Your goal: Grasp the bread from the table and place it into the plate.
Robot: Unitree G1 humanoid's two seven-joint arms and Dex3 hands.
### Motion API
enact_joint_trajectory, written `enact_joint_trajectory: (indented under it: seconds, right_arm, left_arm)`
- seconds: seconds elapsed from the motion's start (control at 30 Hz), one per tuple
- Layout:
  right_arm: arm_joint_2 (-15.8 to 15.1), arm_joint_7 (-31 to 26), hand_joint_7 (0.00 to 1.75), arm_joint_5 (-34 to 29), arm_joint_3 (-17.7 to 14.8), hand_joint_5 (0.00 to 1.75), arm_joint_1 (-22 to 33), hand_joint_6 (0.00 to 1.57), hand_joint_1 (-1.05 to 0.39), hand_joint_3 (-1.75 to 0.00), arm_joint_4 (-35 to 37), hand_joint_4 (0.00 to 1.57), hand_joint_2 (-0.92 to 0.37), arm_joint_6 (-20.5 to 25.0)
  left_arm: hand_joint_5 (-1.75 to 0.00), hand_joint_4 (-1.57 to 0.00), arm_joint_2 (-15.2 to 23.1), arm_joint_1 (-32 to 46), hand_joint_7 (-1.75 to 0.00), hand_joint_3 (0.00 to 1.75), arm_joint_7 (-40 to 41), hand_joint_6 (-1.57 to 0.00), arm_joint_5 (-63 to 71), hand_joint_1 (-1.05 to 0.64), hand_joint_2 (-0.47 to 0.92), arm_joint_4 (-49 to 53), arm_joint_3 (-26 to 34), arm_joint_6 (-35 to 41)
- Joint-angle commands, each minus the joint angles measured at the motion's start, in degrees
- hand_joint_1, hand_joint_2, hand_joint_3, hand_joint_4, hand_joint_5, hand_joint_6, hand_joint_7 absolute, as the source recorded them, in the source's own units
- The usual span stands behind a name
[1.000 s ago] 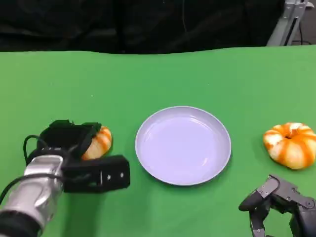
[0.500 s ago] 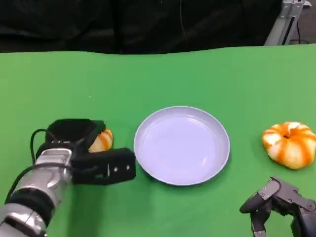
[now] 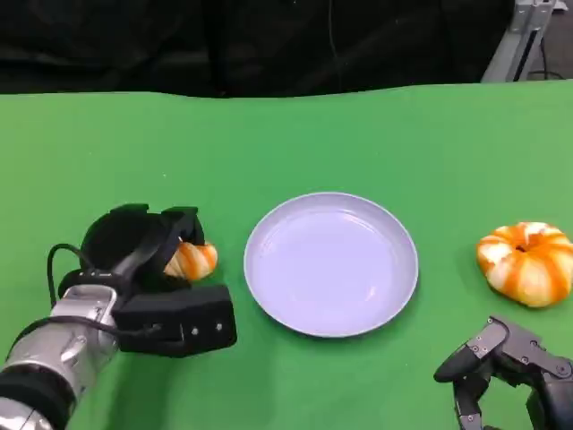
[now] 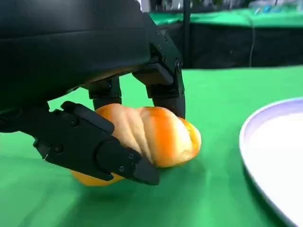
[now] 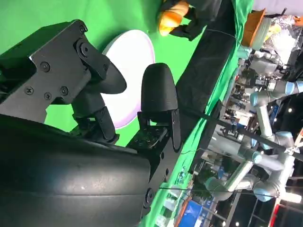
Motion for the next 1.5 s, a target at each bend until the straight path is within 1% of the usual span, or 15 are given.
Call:
enact_joint_trajectory:
  seconds: [0.03, 0.2, 0.27, 0.4, 0.5, 0.63, 0.97, 1.0, 1.03, 1.13, 1.17, 1.23, 1.27, 1.37, 1.5]
  right_arm:
    - [-0.65, -0.07, 1.31, 0.23, -0.43, 1.69, 0.05, 0.76, 0.11, -1.27, 0.13, 0.82, -0.41, -0.21]
    - [-0.55, -0.09, 1.31, 0.21, -0.35, 1.7, 0.22, 0.76, 0.11, -1.27, -0.06, 0.82, -0.41, -0.04]
    - [-0.45, -0.15, 1.31, 0.1, -0.29, 1.7, 0.43, 0.76, 0.1, -1.27, -0.35, 0.83, -0.41, 0.2]
    - [-0.51, 0.02, 1.32, 0.46, -0.22, 1.7, 0.42, 0.75, 0.1, -1.26, -0.22, 0.82, -0.42, 0.1]
    - [-0.47, -0.14, 1.32, 0.24, -0.21, 1.72, 0.43, 0.76, 0.1, -1.26, -0.11, 0.83, -0.42, -0.2]
    - [-0.34, -0.31, 1.32, -0.13, -0.05, 1.71, 0.61, 0.76, 0.09, -1.25, -0.31, 0.82, -0.41, -0.2]
    - [-0.33, -0.2, 1.31, -0.14, -0.02, 1.7, 0.86, 0.76, 0.1, -1.27, -0.44, 0.82, -0.41, -0.43]
    - [-0.3, -0.17, 1.32, -0.13, 0.0, 1.7, 0.99, 0.76, 0.1, -1.27, -0.61, 0.81, -0.41, -0.26]
    - [-0.28, -0.16, 1.31, -0.15, 0.02, 1.69, 1.08, 0.76, 0.1, -1.27, -0.73, 0.81, -0.41, -0.15]
    - [-0.24, -0.19, 1.31, -0.22, 0.07, 1.69, 1.16, 0.76, 0.1, -1.26, -0.8, 0.81, -0.41, -0.13]
    - [-0.19, -0.23, 1.31, -0.28, 0.13, 1.7, 1.18, 0.76, 0.09, -1.26, -0.8, 0.82, -0.41, -0.18]
    - [-0.12, -0.28, 1.31, -0.31, 0.22, 1.71, 1.2, 0.76, 0.09, -1.25, -0.8, 0.83, -0.41, -0.26]
    - [-0.11, -0.3, 1.31, -0.29, 0.25, 1.71, 1.2, 0.76, 0.09, -1.25, -0.81, 0.83, -0.42, -0.29]
    - [-0.23, -0.43, 1.31, -0.65, 0.07, 1.7, 1.12, 0.76, 0.08, -1.25, -0.86, 0.82, -0.42, -0.12]
    - [-0.14, -0.32, 1.31, -0.56, 0.21, 1.71, 1.38, 0.76, 0.08, -1.26, -1.24, 0.82, -0.41, 0.01]
  left_arm:
    - [-1.7, -0.81, 1.85, 1.28, -0.98, 0.49, 3.4, -0.95, -0.01, -0.14, 0.75, -2.72, 0.47, -0.52]
    - [-1.7, -0.81, 1.63, 1.51, -0.95, 0.51, 3.84, -0.96, -0.49, -0.14, 0.74, -6.33, 0.77, -1.49]
    - [-1.74, -0.84, 0.82, 1.67, -1.13, 0.86, 3.56, -0.93, -1.52, -0.16, 0.57, -11.47, 1.64, -2.94]
    - [-1.74, -0.87, -1.29, 0.99, -1.18, 1.13, 3.03, -0.93, -1.7, -0.16, 0.41, -14.45, 1.8, -3.33]
    - [-1.75, -0.9, -3.77, -0.3, -1.58, 1.26, 2.57, -0.79, -1.93, -0.16, 0.35, -14.21, 1.44, -3.81]
    - [-1.75, -0.91, -6.25, -1.31, -1.74, 1.27, 2.78, -0.73, -1.55, -0.15, 0.32, -13.76, 0.93, -4.0]
    - [-1.75, -0.89, -11.36, -5.61, -1.75, 1.24, -0.33, -0.71, -1.93, -0.13, 0.31, -6.66, -2.08, -5.8]
    - [-1.75, -0.87, -12.02, -6.16, -1.68, 1.18, -2.15, -0.72, -2.59, -0.14, 0.34, -5.8, -2.02, -5.31]
    - [-1.75, -0.82, -12.45, -6.53, -1.46, 1.02, -3.45, -0.74, -3.1, -0.17, 0.42, -5.24, -1.92, -4.99]
    - [-1.75, -0.78, -12.68, -7.5, -1.31, 0.9, -9.11, -0.76, -4.01, -0.19, 0.49, -5.32, -2.11, -4.06]
    - [-1.14, -0.53, -12.53, -7.94, -0.78, 0.56, -12.57, -0.52, -4.43, -0.27, 0.69, -5.9, -2.43, -3.51]
    - [-0.67, -0.45, -12.33, -8.23, -0.32, 0.24, -17.31, -0.47, -4.68, -0.33, 0.86, -7.42, -2.92, -2.23]
    - [-0.48, -0.25, -12.29, -8.09, -0.16, 0.22, -18.32, -0.32, -4.53, -0.46, 0.9, -8.2, -3.04, -1.63]
    - [-0.24, -0.04, -12.16, -7.9, -0.03, 0.28, -21.21, -0.13, -3.53, -0.71, 0.92, -10.21, -3.9, 0.66]
    - [-0.06, 0.0, -11.28, -7.3, -0.01, 0.37, -25.31, -0.06, -3.58, -0.86, 0.92, -12.84, -4.51, 2.65]
